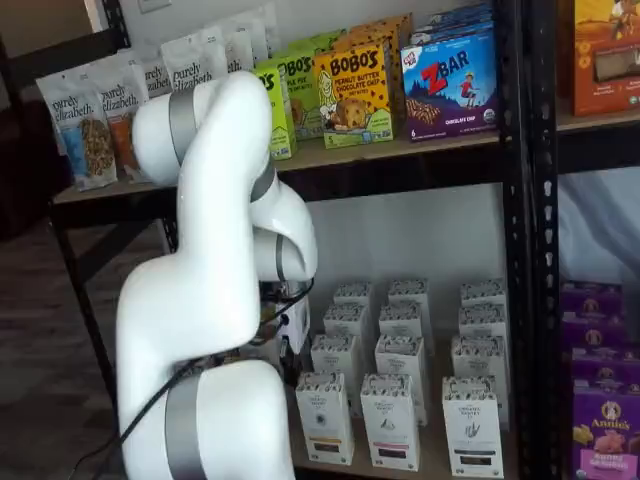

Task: Pick up the white box with a yellow strip in the middle, on the bottom shelf, the fourth box from the left

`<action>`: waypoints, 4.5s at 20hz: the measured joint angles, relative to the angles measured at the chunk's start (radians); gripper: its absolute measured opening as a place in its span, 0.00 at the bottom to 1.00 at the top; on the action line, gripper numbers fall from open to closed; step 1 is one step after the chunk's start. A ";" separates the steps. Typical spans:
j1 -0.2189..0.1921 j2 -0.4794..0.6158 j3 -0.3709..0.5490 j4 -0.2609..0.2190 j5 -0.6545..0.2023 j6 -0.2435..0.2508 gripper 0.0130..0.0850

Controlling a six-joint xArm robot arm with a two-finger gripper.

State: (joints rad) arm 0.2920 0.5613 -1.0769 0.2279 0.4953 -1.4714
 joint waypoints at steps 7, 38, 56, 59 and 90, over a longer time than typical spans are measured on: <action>-0.020 -0.026 0.048 -0.042 -0.018 0.015 1.00; -0.054 0.201 -0.200 -0.150 0.016 0.077 1.00; -0.064 0.383 -0.416 -0.196 0.054 0.108 1.00; -0.066 0.406 -0.442 -0.196 0.052 0.106 1.00; -0.073 0.576 -0.634 -0.275 0.116 0.167 1.00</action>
State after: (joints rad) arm 0.2193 1.1375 -1.7106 -0.0474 0.6111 -1.3043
